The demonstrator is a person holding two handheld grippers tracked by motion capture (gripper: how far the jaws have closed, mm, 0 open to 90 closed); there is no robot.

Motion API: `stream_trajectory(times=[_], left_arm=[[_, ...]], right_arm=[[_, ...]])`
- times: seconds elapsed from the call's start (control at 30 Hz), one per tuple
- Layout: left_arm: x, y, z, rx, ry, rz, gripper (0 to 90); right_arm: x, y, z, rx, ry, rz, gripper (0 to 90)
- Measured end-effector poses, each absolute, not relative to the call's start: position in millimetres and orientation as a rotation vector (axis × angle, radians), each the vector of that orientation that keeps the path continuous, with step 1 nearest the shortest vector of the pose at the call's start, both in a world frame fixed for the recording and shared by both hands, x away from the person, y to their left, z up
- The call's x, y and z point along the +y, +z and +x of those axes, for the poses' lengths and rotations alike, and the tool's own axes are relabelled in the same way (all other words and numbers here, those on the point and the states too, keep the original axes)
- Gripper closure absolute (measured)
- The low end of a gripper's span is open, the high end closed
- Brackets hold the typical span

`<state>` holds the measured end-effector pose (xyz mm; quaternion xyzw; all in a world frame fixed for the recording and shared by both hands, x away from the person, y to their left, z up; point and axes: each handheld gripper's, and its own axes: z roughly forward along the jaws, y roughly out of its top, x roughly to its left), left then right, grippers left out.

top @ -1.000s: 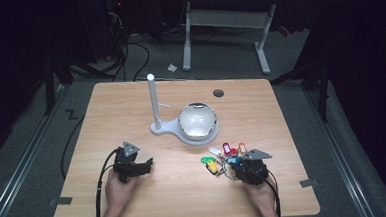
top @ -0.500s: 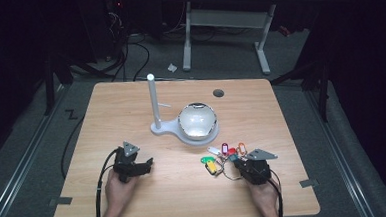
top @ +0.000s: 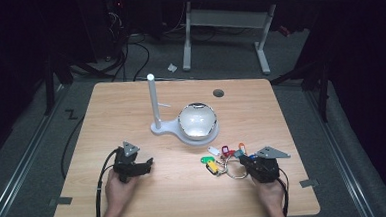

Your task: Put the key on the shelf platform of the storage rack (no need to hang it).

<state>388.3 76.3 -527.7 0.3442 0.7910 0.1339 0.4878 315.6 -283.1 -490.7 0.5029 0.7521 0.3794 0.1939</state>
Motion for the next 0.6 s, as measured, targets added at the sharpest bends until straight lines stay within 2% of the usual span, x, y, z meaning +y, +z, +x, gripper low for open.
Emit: stream_trajectory(times=[0.6], left_arm=[[76,-528,388,1.923,0.324,0.837,20.9]], right_arm=[[-298,-448,310,2.002,1.210,1.345,88.7]])
